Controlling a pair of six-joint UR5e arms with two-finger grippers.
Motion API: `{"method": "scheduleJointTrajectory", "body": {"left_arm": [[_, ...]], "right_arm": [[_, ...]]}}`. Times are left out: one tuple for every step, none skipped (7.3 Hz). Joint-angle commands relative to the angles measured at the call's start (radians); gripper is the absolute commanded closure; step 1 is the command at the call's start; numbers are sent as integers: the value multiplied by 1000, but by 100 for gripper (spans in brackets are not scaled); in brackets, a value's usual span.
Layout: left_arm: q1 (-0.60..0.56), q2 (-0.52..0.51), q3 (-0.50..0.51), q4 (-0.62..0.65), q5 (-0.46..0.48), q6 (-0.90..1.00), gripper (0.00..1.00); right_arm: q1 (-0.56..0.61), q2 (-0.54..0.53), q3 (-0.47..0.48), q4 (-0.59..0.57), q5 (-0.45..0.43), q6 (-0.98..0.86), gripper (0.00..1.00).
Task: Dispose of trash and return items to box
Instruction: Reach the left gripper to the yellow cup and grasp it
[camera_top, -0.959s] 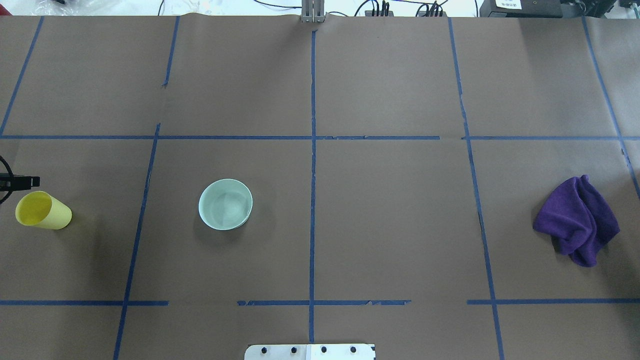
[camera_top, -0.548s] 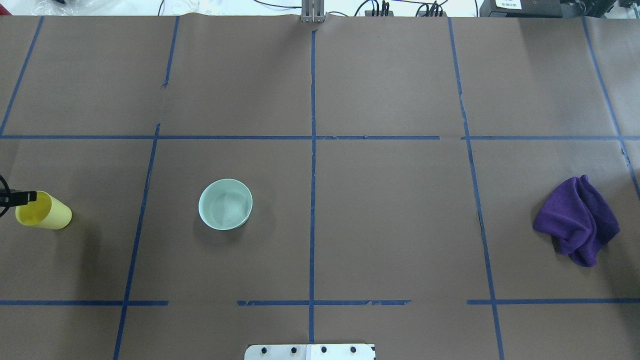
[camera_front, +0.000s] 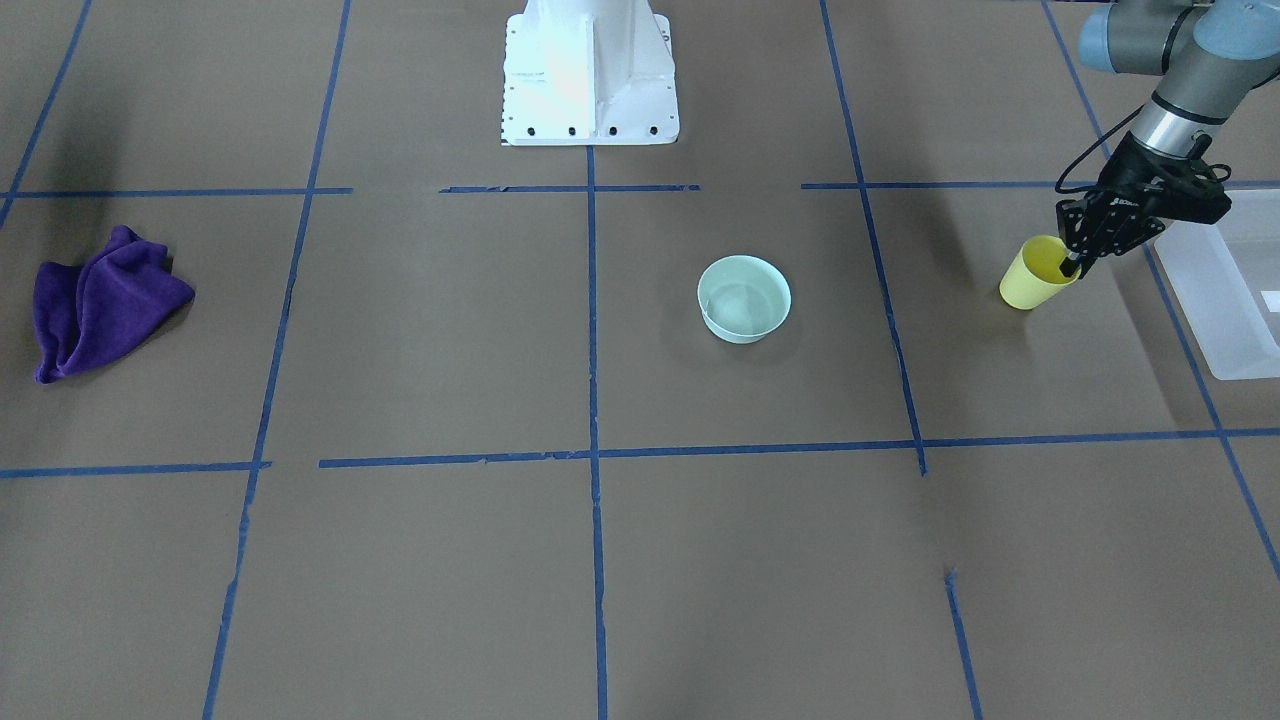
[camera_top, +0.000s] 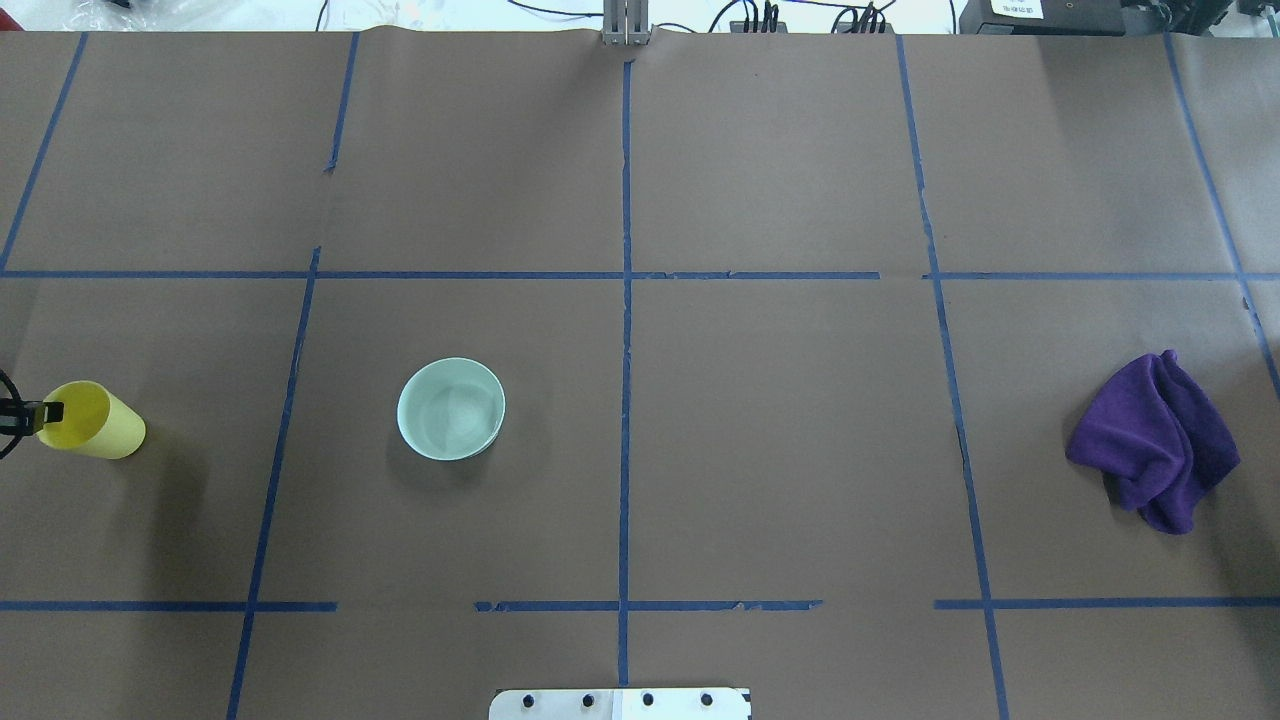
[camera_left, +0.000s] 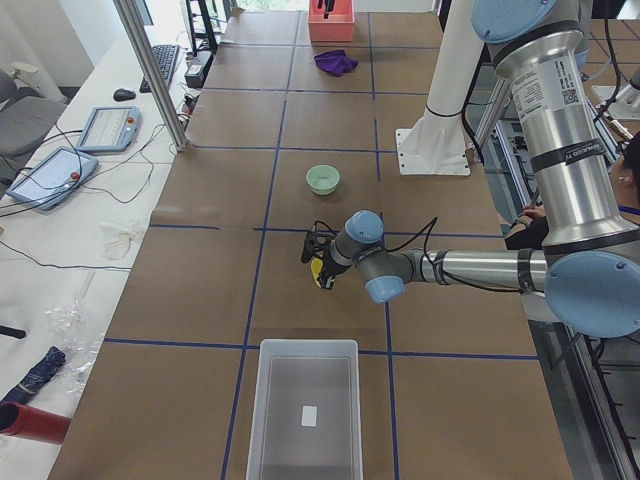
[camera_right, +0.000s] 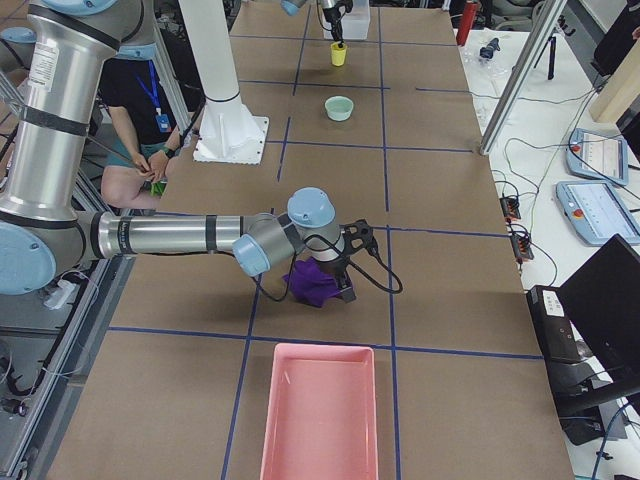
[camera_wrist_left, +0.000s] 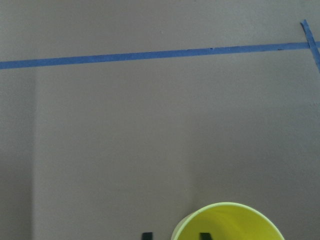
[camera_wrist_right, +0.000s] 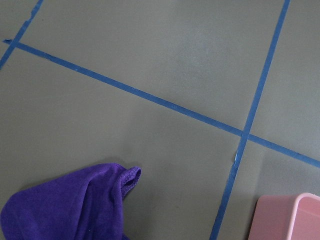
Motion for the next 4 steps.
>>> {"method": "scheduleJointTrajectory", "body": {"left_arm": [[-12,4,-8,-14,-9,84,100],[-21,11,-11,-12,-73,147,100],[-91,34,-12,-12,-189,272,100],[-269,33,3,9,-297,459,100]], "right_arm": [[0,-2,0,0,0,-2,0],[0,-1,-2,0,0,-2,0],[0,-1,-2,0,0,-2,0],[0,-2,-2,0,0,0,0]]}}
